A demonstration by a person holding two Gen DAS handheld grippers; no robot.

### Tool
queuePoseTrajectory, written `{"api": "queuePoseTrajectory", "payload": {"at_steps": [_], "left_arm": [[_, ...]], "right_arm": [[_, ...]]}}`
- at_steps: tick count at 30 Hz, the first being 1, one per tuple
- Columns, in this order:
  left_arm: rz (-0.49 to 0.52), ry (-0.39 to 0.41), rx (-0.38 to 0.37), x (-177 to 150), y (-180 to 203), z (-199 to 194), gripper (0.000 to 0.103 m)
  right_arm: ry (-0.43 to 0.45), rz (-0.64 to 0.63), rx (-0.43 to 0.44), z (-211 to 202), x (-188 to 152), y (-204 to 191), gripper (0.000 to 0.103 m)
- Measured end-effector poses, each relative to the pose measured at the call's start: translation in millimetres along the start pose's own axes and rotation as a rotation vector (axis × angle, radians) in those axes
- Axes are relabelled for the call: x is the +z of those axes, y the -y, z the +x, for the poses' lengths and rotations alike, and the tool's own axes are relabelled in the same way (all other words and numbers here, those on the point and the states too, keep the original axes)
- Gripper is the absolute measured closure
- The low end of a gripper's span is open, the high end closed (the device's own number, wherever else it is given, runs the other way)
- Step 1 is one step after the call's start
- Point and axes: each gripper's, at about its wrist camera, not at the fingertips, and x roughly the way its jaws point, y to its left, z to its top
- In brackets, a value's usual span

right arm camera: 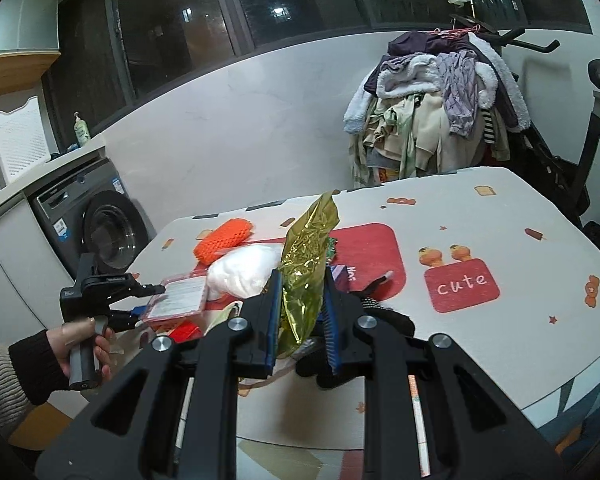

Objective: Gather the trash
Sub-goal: 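Grasp the clear plastic packaging with the left tool while the right tool lifts the gold foil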

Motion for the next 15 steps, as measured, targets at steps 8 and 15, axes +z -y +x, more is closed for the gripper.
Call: {"api": "queuePoseTrajectory", "payload": {"at_steps": [8,15], "left_arm": [[0.314,0.122,0.096,-1.7,52.9,-38.3,0.085],[0.661,0.184,0.149,-39.5,117.8,-89.1,0.088]], "right_arm": [[-0.001,0.002,0.015,-2.7,-0.3,-1.4,0.081],[0.006,-0.009,0.031,-14.3,-3.1,-8.8,0.081]]}}
